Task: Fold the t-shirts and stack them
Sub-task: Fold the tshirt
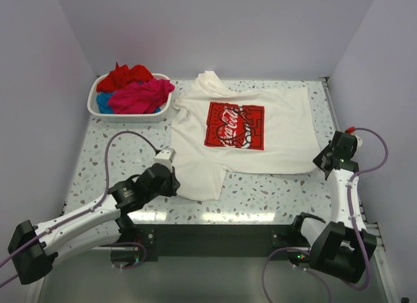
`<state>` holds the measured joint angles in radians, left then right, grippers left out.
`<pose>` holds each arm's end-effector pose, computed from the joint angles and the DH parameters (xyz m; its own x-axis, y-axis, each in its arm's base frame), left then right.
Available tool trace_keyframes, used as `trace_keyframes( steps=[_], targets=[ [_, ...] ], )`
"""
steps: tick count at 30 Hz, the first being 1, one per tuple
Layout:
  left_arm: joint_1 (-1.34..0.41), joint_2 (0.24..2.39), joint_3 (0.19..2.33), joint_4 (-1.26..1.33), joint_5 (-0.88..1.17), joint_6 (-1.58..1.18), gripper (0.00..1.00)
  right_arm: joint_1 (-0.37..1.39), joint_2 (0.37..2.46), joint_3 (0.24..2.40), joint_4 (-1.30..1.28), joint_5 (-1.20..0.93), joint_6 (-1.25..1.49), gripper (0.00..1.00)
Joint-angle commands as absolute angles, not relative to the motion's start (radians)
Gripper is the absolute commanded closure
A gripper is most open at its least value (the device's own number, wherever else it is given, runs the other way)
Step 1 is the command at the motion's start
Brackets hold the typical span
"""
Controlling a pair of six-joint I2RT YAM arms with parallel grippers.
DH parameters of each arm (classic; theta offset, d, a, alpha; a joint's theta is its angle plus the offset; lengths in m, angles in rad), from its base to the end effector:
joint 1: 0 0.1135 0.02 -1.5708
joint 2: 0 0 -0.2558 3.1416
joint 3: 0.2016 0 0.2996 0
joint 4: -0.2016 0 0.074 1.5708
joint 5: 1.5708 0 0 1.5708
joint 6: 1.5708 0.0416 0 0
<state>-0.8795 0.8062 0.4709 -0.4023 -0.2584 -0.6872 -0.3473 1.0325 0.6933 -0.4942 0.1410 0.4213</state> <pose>0.1512 -0.1661 0.1814 -0.7275 -0.0829 -0.6811 0.2106 0.9178 -0.3366 0.2454 -0.0950 0.2068 -0.4610 0.5975 -0.6561 0.6732 0.7172 0.1800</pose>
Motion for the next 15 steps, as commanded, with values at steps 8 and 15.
trace_keyframes(
  steps=[8,15],
  targets=[
    [-0.884,0.641,0.476,-0.485,-0.129,-0.747,1.00,-0.348,0.864,0.726,-0.641,0.152,0.403,1.00],
    [-0.884,0.508,0.511,-0.590,-0.098,-0.811,1.00,-0.348,0.801,0.739,-0.672,0.170,0.405,1.00]
  ],
)
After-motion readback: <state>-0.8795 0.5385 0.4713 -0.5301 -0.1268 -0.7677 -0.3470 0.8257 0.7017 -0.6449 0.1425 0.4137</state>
